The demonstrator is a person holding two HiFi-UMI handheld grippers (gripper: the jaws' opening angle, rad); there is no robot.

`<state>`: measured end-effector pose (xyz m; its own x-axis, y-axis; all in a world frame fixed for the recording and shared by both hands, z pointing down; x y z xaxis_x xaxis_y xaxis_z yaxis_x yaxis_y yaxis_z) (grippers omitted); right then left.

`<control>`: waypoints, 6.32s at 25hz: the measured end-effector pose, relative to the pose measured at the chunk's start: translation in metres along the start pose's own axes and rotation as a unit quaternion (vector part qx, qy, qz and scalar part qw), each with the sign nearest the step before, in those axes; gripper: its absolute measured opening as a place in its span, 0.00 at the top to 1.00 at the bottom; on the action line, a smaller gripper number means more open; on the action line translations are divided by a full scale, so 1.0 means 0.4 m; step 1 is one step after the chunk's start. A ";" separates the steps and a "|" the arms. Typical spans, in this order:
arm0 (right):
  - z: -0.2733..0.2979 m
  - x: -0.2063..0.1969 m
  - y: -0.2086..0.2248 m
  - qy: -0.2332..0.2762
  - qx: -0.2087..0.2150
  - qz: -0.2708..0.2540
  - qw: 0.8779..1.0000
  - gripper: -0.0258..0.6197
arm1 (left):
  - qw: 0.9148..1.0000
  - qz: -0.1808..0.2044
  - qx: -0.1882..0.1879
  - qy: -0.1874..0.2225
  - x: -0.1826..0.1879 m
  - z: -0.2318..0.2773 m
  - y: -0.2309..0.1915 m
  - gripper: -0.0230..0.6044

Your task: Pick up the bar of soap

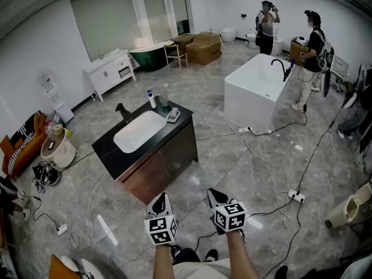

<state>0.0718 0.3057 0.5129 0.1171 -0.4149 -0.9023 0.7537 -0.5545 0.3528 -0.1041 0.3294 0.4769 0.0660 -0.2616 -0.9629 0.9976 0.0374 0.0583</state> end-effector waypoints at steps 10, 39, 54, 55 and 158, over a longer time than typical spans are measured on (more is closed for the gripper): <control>-0.005 0.009 0.027 0.012 0.004 -0.003 1.000 0.95 | 1.000 0.004 -0.001 -0.019 -0.023 0.024 0.011 0.95; 0.381 0.248 0.318 0.030 -0.059 0.028 0.997 0.95 | 0.996 -0.013 -0.090 0.009 0.164 0.603 -0.059 0.95; 0.553 0.314 0.366 0.046 -0.064 0.037 0.996 0.95 | 0.991 0.014 -0.128 0.033 0.228 0.775 -0.134 0.95; 0.568 0.316 0.372 0.046 -0.062 0.039 0.996 0.95 | 0.991 0.014 -0.128 0.031 0.227 0.789 -0.137 0.95; 1.249 0.329 0.877 -0.149 -0.020 0.084 0.985 0.95 | 0.943 0.057 -0.102 -0.310 -0.176 1.645 -0.102 0.64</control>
<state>0.0286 -0.3037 0.6416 0.0514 -0.6952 -0.7170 0.7649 -0.4342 0.4759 -0.1360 -0.2884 0.7158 0.2355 -0.7566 -0.6099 0.9626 0.2679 0.0394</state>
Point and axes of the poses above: the fingertips, and each gripper's own axes: z forward along the fingers, y to its right, x out of its top, the point moved 1 cm from there along -z, backward along the fingers, and after that the axes turned 5 degrees about x, right-handed, at the moved point
